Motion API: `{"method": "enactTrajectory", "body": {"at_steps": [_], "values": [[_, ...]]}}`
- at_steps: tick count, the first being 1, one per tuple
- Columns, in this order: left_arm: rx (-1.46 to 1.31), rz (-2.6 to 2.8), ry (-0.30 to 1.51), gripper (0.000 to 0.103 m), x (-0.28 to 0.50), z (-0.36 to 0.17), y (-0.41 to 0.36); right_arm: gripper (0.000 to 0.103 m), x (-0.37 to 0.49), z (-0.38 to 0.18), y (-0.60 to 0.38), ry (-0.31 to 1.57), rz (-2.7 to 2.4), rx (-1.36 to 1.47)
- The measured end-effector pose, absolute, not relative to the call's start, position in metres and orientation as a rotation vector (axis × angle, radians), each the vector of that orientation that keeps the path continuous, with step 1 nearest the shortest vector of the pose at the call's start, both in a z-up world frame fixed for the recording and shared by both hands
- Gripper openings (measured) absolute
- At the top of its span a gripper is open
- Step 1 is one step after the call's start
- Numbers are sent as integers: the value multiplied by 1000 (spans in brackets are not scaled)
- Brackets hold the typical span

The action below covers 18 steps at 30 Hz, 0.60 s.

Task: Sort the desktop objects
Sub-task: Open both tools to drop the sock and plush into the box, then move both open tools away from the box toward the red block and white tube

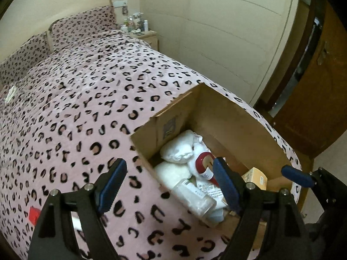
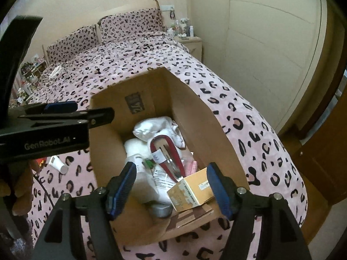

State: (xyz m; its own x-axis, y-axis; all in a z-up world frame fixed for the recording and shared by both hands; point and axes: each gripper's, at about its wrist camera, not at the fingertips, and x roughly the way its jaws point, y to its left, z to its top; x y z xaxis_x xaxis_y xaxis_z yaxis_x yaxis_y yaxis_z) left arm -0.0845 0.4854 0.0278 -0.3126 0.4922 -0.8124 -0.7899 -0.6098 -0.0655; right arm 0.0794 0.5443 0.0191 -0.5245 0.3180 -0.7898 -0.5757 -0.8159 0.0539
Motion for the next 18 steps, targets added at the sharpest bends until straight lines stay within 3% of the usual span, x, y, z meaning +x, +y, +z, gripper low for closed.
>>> {"method": "enactTrajectory", "body": {"at_steps": [18], "values": [[-1175,2203,305,83,-69,43,319,69,78,53,463,344,2464,-1131]]}}
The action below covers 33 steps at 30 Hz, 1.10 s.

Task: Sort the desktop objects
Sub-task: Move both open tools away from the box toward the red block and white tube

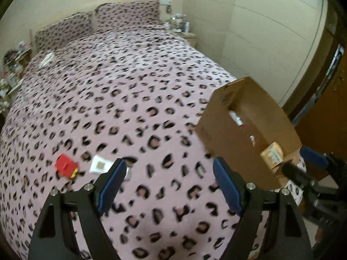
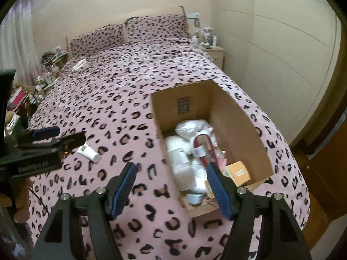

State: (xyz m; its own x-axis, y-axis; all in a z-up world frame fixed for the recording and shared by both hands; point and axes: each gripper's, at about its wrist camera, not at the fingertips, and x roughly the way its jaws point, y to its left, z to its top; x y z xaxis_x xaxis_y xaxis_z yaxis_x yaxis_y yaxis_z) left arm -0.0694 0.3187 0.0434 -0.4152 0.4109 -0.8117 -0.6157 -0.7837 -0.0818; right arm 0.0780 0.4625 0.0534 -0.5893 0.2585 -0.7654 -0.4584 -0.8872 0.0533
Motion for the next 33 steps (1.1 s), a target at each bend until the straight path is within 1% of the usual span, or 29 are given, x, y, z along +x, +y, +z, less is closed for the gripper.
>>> {"method": "enactTrajectory", "body": {"at_steps": [10,17,26,33], "values": [[-1253,2276,242,83,-57,35,233,69,59,55,400,290,2557,-1190],[-1309,2354,185,83,-55,27,173,69,44,45,356,276,2615,-1244],[-1436,2433,58,83,-56,2,91,69,22,26,301,262,2682,-1332],[-1536,2466,17,83,-52,-27,53,69,8,2,267,260,2710,-1409]]}}
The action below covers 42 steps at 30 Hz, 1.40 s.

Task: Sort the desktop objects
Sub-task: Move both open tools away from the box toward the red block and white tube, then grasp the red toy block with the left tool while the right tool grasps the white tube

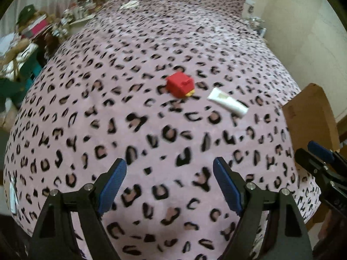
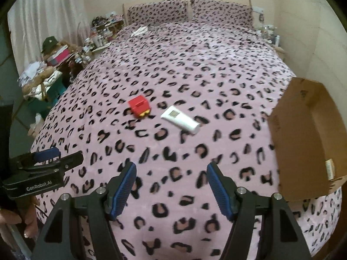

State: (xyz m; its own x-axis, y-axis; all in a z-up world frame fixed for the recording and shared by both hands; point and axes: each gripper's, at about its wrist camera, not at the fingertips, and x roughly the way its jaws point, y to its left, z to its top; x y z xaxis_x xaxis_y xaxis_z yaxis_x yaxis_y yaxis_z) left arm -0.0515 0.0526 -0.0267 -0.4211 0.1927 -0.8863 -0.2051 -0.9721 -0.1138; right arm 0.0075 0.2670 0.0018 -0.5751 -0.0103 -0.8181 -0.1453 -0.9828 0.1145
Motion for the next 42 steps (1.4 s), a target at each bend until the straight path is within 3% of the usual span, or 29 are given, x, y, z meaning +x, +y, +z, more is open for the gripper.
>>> {"method": "enactTrajectory", "body": {"at_steps": [9,21,26,30,42], "values": [[-1611,2483,-68,83,-70,-53,29,69,-9,-47,255,265,2669,-1552],[-1635,2454,-214,83,-177,-77,85,69,-68,-76,321,344,2620,-1487],[-1693,2460,-175,83,-231,-90,114,69,-106,-90,329,307,2642,-1488],[-1810,2433,-250,83,-272,-114,127,69,-133,-105,332,254,2650,-1530],[-1954,2395,-339,83,-304,-173,150,69,-174,-140,320,120,2742,-1624]]}}
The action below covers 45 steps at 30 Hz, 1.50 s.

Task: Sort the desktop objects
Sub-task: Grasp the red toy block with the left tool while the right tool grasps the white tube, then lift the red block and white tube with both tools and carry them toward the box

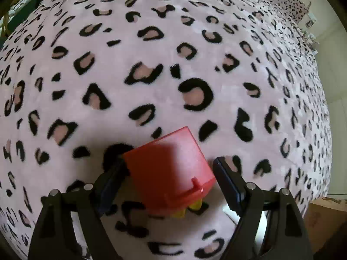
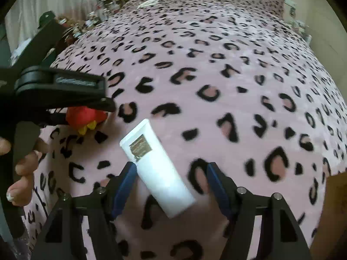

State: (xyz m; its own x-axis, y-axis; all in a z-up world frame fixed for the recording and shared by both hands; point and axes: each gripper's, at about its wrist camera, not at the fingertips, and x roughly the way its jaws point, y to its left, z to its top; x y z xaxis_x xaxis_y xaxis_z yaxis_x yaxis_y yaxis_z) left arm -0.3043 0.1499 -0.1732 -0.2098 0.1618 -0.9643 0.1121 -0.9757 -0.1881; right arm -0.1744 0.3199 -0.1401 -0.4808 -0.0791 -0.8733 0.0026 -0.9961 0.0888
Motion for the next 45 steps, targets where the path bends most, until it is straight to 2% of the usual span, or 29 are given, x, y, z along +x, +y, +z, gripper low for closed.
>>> {"method": "enactTrajectory", "body": {"at_steps": [4,6,7,9,10,11,15,27,37,45], "values": [[-1906,2429,-345,81,-305,-176,150,69,-174,-150,306,-7,-2679,1569],[-1875,2463,-324,68,-304,-176,149,69,-171,-151,306,-13,-2694,1546],[-1861,2472,-294,67,-303,-176,149,69,-169,-151,309,-58,-2701,1539],[-1825,2472,-260,66,-300,-175,147,55,-165,-149,315,-134,-2732,1518],[-1809,2474,-241,66,-297,-174,147,38,-163,-148,318,-164,-2745,1514],[-1791,2479,-219,65,-295,-173,147,31,-161,-148,322,-220,-2747,1498],[-1735,2498,-164,65,-285,-167,146,31,-153,-148,333,-388,-2727,1466],[-1630,2577,13,65,-225,-143,121,31,-123,-143,321,-387,-2727,1454],[-1627,2591,59,65,-159,-128,91,31,-89,-136,292,-434,-2677,1481],[-1558,2605,89,65,-106,-92,81,31,-50,-102,281,-515,-2690,1409]]}}
